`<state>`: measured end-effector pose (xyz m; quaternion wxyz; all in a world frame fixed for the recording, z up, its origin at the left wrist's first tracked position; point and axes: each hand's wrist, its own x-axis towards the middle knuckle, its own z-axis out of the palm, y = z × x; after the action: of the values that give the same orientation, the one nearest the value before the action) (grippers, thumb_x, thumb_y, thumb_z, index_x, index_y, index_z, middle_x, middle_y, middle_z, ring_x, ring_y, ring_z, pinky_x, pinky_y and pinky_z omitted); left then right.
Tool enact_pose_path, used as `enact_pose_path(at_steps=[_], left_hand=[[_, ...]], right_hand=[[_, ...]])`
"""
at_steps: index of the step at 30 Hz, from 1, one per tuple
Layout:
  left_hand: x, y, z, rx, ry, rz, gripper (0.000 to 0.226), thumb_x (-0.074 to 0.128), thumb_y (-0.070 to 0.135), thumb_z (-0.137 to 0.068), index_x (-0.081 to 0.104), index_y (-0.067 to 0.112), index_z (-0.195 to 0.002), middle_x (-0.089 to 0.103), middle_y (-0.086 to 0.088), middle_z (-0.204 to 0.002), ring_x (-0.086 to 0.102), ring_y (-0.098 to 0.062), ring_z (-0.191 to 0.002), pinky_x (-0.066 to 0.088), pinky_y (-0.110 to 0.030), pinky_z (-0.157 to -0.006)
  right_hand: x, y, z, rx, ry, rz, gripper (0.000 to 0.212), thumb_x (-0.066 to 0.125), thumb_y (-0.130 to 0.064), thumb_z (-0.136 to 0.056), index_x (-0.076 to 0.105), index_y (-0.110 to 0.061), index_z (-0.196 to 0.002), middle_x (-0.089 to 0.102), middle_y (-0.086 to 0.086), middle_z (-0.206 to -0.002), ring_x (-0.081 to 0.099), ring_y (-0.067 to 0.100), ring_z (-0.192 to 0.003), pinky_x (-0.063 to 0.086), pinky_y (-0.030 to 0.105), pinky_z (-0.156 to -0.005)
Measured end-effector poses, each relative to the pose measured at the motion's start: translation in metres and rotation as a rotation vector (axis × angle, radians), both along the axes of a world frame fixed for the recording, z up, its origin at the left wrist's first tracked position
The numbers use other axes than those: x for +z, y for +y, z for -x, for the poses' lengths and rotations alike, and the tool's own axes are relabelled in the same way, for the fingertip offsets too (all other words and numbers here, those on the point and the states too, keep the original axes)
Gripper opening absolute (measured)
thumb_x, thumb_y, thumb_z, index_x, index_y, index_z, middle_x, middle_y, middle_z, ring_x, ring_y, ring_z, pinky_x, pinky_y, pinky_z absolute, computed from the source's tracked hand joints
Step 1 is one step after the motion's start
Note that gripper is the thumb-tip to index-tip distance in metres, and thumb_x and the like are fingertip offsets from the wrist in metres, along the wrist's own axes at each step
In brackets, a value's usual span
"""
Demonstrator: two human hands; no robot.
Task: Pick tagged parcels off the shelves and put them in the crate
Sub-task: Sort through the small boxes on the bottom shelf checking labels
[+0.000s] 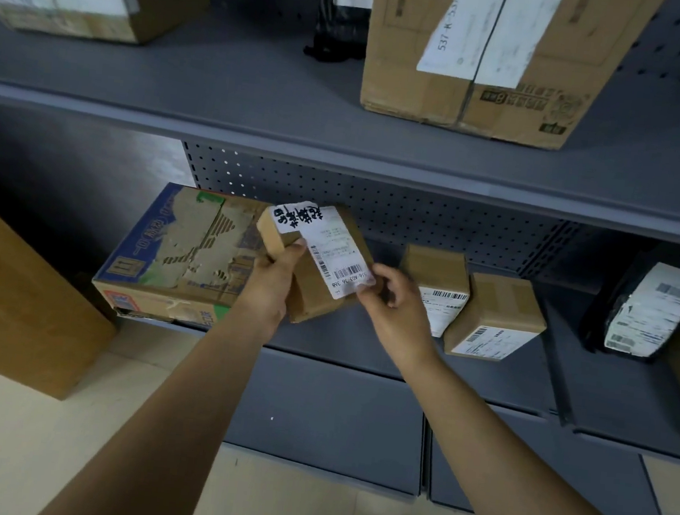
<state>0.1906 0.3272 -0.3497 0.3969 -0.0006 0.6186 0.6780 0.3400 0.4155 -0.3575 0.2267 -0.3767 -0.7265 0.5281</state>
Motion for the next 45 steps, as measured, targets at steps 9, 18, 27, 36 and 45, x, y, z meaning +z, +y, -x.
enact_pose_path(at_steps=[9, 18, 27, 36, 45], left_hand=[[0.009, -0.027, -0.009, -0.311, -0.023, -0.227, 0.036, 0.046, 0.044, -0.1, 0.06, 0.028, -0.129, 0.067, 0.0, -0.128, 0.062, -0.022, -0.121, 0.047, -0.049, -0.101], [-0.009, -0.026, 0.004, -0.212, 0.052, -0.16, 0.038, 0.065, 0.024, -0.092, 0.061, 0.018, -0.13, 0.069, -0.003, -0.125, 0.062, -0.026, -0.12, 0.049, -0.049, -0.102], [-0.019, -0.031, 0.003, -0.118, 0.024, -0.01, 0.033, 0.066, 0.014, -0.092, 0.063, 0.013, -0.125, 0.071, -0.006, -0.119, 0.064, -0.028, -0.114, 0.049, -0.056, -0.099], [-0.004, -0.02, -0.012, -0.15, -0.214, -0.395, 0.027, 0.049, 0.002, -0.097, 0.062, 0.013, -0.117, 0.065, -0.01, -0.126, 0.061, -0.026, -0.117, 0.055, -0.048, -0.091], [0.014, -0.023, 0.019, -0.206, 0.252, 0.047, 0.106, 0.09, 0.05, -0.058, 0.034, 0.025, -0.144, 0.058, 0.005, -0.136, 0.052, -0.015, -0.127, 0.035, -0.041, -0.109]], right_hand=[[0.007, 0.007, -0.012, 0.077, 0.163, 0.53, 0.039, 0.065, -0.034, -0.092, 0.059, -0.015, -0.125, 0.069, 0.005, -0.121, 0.067, 0.018, -0.11, 0.058, 0.034, -0.084], [0.003, 0.003, -0.012, 0.02, 0.211, 0.524, 0.037, 0.067, -0.027, -0.091, 0.06, -0.015, -0.125, 0.071, 0.005, -0.118, 0.068, 0.02, -0.11, 0.058, 0.038, -0.091], [-0.022, -0.007, -0.019, 0.009, 0.101, 0.54, 0.046, 0.07, -0.023, -0.09, 0.054, -0.019, -0.133, 0.069, 0.0, -0.12, 0.066, 0.016, -0.11, 0.055, 0.029, -0.079], [0.003, -0.012, 0.008, -0.057, 0.437, 0.713, 0.046, 0.064, -0.015, -0.093, 0.047, -0.008, -0.136, 0.065, 0.009, -0.131, 0.062, 0.025, -0.121, 0.051, 0.043, -0.102], [0.061, 0.032, -0.015, 0.052, 0.081, 0.077, 0.037, 0.072, -0.031, -0.088, 0.062, -0.024, -0.122, 0.069, -0.013, -0.103, 0.067, 0.002, -0.088, 0.05, 0.008, -0.066]])
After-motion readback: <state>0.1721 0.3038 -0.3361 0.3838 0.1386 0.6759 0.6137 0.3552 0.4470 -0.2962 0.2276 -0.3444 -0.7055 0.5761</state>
